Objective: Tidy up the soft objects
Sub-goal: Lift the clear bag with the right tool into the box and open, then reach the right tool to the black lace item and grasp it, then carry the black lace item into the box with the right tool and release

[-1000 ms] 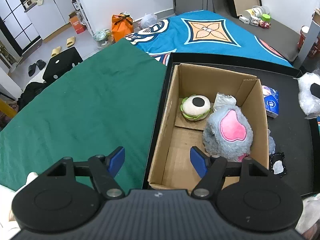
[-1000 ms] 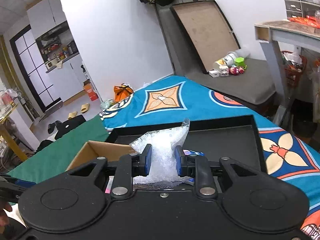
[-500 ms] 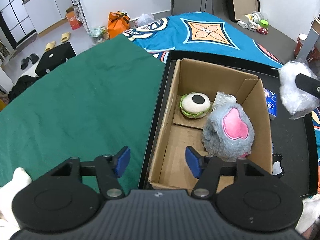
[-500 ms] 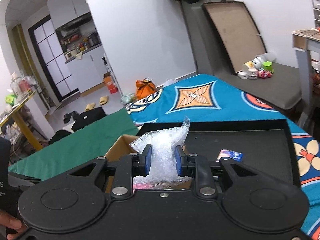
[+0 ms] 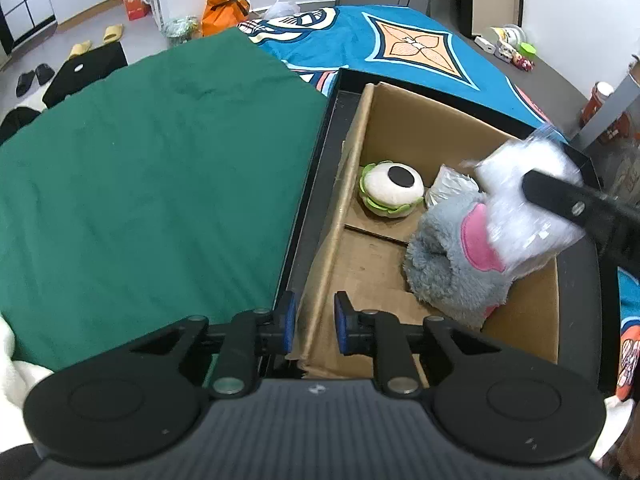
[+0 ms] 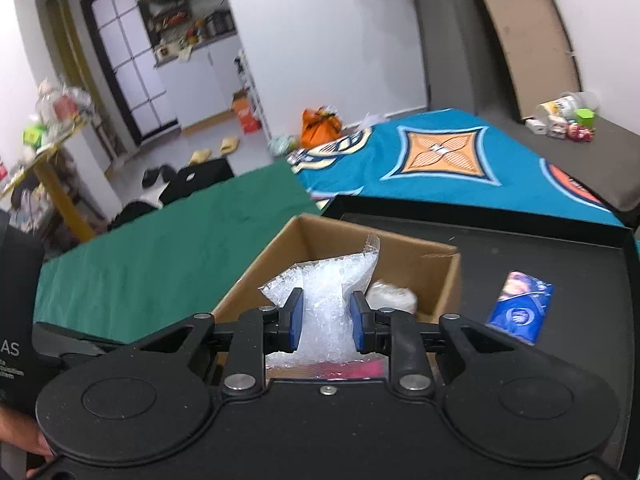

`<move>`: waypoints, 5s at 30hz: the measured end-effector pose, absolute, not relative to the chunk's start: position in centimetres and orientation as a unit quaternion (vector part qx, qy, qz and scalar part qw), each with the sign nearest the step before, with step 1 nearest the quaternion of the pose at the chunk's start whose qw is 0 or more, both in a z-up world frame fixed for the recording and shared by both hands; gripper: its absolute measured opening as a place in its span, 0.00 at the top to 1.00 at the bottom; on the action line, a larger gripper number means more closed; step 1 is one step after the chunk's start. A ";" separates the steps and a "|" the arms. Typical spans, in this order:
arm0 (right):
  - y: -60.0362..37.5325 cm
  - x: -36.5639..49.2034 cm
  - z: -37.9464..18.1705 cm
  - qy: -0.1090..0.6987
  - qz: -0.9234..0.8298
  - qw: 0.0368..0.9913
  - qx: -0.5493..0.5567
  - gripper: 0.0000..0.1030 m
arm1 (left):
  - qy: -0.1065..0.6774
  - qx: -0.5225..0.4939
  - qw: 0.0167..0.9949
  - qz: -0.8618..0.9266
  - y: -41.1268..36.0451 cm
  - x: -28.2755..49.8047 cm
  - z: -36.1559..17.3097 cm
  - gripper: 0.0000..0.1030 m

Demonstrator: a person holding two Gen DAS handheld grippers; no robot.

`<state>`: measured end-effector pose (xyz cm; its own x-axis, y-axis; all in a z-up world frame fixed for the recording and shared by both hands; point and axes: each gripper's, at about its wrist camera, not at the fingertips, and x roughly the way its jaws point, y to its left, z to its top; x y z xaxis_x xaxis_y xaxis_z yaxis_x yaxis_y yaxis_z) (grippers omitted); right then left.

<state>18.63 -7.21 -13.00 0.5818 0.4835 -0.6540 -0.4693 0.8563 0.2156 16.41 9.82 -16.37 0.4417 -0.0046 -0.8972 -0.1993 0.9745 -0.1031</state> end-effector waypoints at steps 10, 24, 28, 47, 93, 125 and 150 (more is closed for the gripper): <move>-5.5 18.7 -11.2 0.361 0.269 0.893 -0.017 0.46 | 0.523 -0.125 0.841 0.058 10.7 16.4 -16.5 0.83; -12.5 18.6 -10.8 0.376 0.209 0.902 -0.033 0.25 | 0.523 -0.104 0.842 0.080 10.0 16.2 -15.5 0.51; -14.4 18.5 -11.2 0.380 0.199 0.903 -0.037 0.22 | 0.518 -0.094 0.846 0.084 9.4 16.2 -14.9 0.45; -20.8 18.2 -17.4 0.439 0.201 0.875 0.032 0.21 | 0.546 -0.007 0.834 0.081 5.2 17.3 -14.7 0.44; -22.0 17.3 -21.3 0.513 0.206 0.827 0.100 0.77 | 0.571 0.025 0.813 0.110 4.8 18.6 -15.5 0.44; -18.8 19.1 -11.7 0.435 0.169 0.883 0.037 0.77 | 0.529 -0.048 0.845 0.059 8.0 17.8 -15.5 0.44; -7.4 18.5 -11.9 0.455 0.244 0.856 0.017 0.76 | 0.497 -0.089 0.863 0.007 10.1 15.4 -16.8 0.77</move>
<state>18.51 -7.35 -11.90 0.4661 0.4334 -0.7713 -0.4033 0.8800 0.2508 15.37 10.08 -16.82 0.5068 -0.0762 -0.8587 -0.1007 0.9840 -0.1467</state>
